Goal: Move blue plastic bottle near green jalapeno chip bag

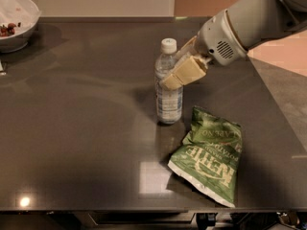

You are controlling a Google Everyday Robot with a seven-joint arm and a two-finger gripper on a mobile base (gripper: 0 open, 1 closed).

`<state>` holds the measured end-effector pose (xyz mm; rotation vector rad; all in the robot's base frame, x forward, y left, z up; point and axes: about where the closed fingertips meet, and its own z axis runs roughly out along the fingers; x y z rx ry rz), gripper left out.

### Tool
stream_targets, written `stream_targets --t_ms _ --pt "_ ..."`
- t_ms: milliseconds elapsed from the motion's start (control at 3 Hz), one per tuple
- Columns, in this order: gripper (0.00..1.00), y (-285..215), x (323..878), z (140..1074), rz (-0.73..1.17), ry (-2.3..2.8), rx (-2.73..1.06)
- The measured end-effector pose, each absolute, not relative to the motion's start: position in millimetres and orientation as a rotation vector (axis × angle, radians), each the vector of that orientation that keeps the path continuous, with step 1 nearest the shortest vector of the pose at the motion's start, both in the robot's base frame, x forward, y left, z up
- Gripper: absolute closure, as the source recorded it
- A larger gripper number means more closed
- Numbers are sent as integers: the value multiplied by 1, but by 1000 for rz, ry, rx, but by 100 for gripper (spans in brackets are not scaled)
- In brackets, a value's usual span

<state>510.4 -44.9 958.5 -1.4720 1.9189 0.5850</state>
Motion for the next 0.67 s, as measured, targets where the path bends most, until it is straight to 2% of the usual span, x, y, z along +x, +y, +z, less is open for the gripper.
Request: stream_targets --t_ms 333,667 --pt "83 -56 493 948 578 1931 -1470" --pt "61 -63 484 938 574 1940 -1454"
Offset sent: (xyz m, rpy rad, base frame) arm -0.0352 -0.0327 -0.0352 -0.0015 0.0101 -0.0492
